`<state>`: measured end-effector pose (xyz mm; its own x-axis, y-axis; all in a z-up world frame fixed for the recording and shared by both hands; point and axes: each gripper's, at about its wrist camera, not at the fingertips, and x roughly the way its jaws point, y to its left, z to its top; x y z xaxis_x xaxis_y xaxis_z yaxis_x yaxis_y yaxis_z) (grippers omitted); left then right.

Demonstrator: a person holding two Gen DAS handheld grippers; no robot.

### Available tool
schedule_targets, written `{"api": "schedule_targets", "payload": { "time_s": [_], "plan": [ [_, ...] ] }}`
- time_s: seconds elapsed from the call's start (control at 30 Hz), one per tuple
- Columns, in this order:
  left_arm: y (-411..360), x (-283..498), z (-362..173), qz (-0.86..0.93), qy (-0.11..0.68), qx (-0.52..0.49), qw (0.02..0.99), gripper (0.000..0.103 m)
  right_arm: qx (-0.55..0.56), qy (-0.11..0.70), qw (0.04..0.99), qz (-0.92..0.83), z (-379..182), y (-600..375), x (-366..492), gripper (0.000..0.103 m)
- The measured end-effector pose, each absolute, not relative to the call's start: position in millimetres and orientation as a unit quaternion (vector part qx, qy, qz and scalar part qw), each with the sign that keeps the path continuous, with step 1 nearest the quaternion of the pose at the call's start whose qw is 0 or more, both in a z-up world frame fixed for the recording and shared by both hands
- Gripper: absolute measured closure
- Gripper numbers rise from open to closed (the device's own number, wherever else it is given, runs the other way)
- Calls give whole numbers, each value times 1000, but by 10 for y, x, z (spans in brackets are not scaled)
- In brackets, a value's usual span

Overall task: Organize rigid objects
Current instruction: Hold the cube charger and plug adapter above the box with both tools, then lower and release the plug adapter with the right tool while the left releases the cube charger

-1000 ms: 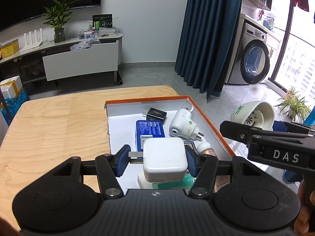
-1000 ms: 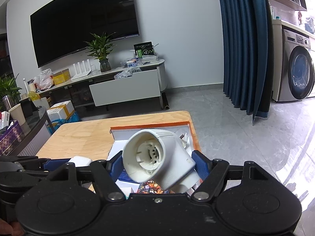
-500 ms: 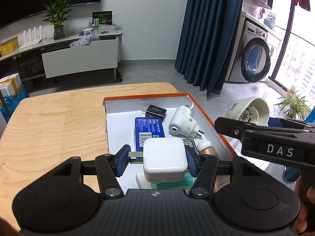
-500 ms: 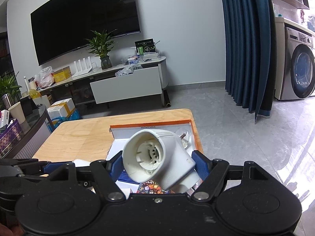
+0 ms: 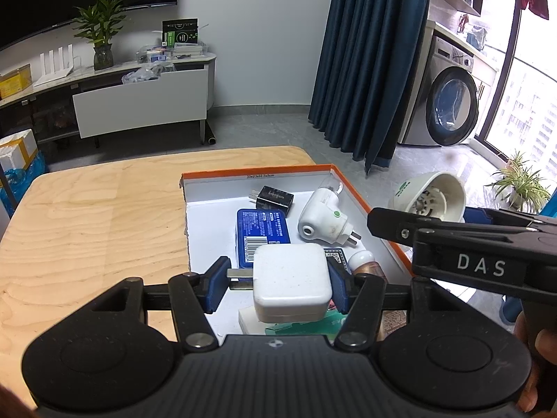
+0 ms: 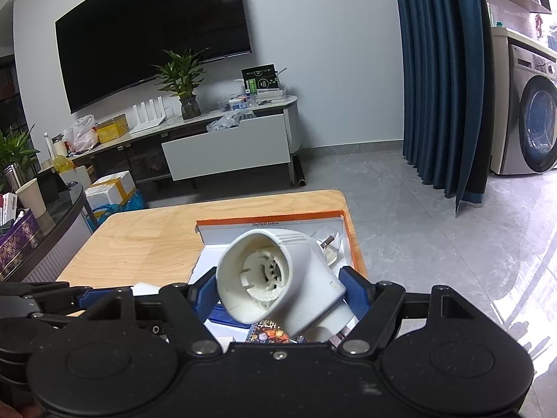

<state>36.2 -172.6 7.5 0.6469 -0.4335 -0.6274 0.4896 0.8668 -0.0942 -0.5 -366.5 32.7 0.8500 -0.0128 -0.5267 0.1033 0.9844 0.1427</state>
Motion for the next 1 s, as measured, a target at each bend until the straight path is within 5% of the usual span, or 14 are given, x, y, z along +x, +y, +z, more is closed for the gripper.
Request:
{"api": "schedule_targets", "payload": {
  "time_s": [1.0],
  "plan": [
    [-1749,596,-53,-265,352,46,896,44,89,304,948,-23,178,-3770,395,20]
  ]
}}
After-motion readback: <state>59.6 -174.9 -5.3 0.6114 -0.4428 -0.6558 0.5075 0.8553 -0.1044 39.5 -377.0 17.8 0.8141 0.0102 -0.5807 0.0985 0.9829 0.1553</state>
